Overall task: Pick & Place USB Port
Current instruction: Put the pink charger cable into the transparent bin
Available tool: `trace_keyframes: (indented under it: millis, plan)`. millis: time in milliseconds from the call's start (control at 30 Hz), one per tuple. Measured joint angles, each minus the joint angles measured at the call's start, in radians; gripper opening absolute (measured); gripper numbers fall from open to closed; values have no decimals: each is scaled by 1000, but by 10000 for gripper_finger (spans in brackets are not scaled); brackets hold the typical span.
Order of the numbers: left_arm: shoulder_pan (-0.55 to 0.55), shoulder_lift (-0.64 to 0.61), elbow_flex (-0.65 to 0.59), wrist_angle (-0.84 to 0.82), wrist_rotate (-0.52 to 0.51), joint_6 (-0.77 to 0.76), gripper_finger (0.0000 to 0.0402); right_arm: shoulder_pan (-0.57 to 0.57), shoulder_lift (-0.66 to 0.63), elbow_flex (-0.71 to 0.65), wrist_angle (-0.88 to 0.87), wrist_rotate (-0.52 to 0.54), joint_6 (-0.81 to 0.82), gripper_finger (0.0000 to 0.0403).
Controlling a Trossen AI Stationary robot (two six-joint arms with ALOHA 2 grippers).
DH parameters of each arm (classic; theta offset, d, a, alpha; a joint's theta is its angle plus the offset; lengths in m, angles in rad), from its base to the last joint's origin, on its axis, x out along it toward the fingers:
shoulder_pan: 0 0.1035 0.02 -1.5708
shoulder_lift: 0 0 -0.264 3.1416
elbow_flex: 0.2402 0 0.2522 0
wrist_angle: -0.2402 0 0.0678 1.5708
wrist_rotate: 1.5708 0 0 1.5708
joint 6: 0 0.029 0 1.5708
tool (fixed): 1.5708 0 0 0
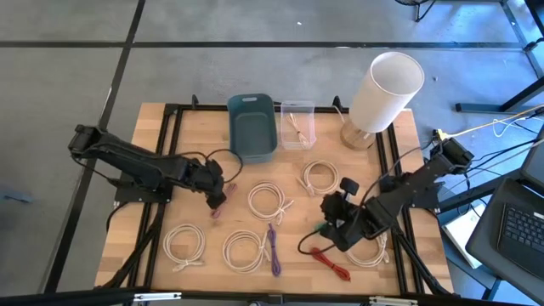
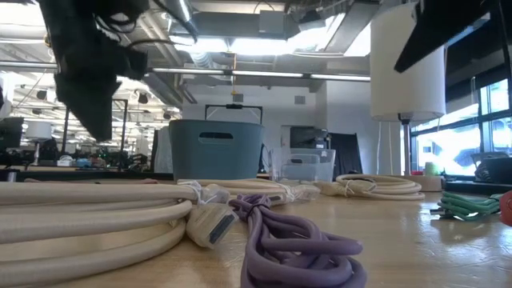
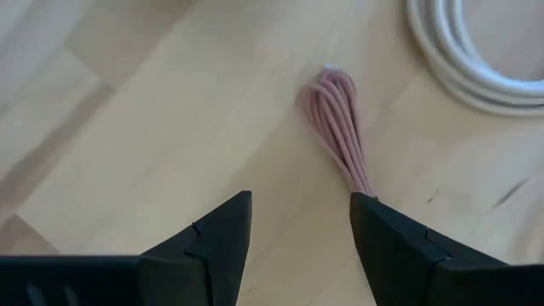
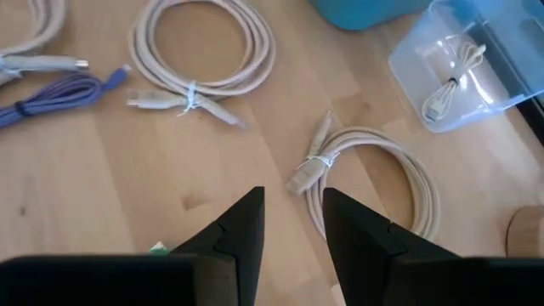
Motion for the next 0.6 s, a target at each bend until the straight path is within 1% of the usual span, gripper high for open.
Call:
trace_keyframes:
  millis: [200, 433, 500, 600]
  plan:
    - [-37, 158, 0, 80, 10, -51, 194, -10, 0, -40, 15, -28, 0, 123]
    - [-75, 289, 1, 259, 80, -63, 194, -10, 0, -40, 23, -28, -6, 123]
    - [-81, 319, 1, 270, 75, -62, 194, -10, 0, -40, 26, -24, -7, 123]
    - [-89, 362, 6, 264, 33, -50, 190, -10, 0, -40, 27, -1, -7, 123]
